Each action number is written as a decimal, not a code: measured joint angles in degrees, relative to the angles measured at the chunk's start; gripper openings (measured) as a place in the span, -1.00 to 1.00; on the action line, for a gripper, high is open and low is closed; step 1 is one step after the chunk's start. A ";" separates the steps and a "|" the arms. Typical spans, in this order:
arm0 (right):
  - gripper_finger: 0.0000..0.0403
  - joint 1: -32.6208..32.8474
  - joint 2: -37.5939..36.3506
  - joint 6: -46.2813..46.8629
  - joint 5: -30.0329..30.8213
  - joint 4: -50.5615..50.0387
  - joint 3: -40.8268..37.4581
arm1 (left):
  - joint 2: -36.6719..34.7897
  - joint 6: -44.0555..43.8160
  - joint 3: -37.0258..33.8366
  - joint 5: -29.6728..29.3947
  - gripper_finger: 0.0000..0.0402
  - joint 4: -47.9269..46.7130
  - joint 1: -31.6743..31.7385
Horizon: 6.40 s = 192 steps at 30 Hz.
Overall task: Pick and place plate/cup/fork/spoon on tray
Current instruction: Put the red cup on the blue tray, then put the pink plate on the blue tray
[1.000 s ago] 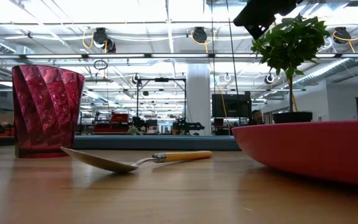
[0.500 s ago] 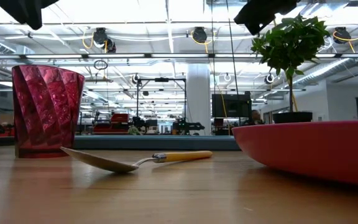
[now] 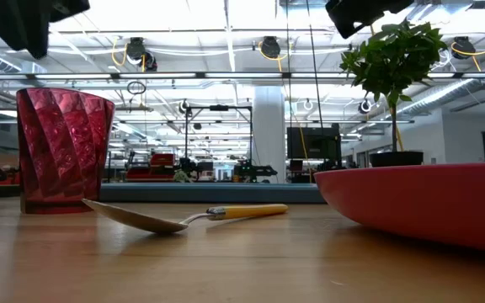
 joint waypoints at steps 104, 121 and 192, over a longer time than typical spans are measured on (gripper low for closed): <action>-1.00 0.74 0.00 -5.06 0.46 0.51 -0.07 | -1.05 57.40 6.92 1.71 -0.92 8.88 66.47; -1.00 0.46 0.00 -10.42 9.44 5.62 -0.07 | 0.39 63.12 -7.79 2.77 -0.96 26.22 71.79; -1.00 15.82 2.42 26.03 15.08 3.67 -0.13 | -18.18 25.57 -1.62 22.86 -0.57 12.68 49.89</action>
